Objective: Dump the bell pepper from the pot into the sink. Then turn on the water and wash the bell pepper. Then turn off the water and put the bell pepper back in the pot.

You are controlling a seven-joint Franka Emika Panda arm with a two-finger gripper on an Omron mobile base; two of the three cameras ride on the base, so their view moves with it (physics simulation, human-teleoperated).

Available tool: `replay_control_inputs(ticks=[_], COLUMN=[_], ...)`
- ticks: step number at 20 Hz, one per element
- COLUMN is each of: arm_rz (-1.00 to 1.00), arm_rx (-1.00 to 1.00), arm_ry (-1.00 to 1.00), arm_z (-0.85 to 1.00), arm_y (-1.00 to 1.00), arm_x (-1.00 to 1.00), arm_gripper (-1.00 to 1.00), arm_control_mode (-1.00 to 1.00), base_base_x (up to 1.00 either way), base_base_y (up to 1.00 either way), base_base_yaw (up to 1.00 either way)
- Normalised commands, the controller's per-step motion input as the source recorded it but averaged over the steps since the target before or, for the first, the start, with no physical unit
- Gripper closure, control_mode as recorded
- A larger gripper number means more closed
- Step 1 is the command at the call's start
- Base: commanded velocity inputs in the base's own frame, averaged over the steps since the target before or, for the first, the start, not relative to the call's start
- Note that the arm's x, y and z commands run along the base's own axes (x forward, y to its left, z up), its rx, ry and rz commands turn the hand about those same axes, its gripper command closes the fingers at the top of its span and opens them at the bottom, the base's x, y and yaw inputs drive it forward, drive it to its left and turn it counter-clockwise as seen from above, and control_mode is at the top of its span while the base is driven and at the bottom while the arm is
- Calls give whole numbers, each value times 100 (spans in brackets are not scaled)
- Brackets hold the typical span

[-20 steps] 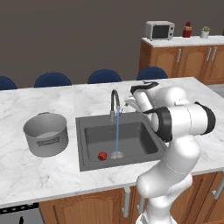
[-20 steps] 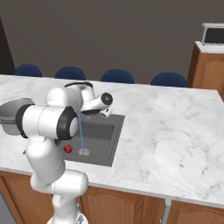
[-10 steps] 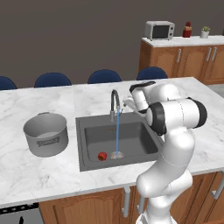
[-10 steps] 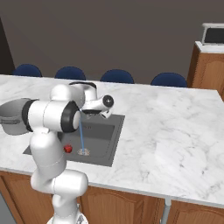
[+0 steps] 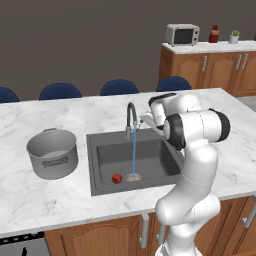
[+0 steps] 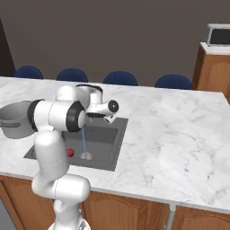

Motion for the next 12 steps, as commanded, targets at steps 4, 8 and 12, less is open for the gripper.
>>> replay_control_inputs(ticks=[4,8,12], arm_rz=[0,0,0], arm_rx=[3,4,4], arm_ry=[0,2,4], arm_z=[-7,-18,-22], arm_y=[0,0,0], arm_x=[33,29,26], arm_gripper=[-100,-100,-100], arm_control_mode=[-100,-100,-100], base_base_x=[0,0,0], base_base_y=[0,0,0], base_base_yaw=[0,0,0])
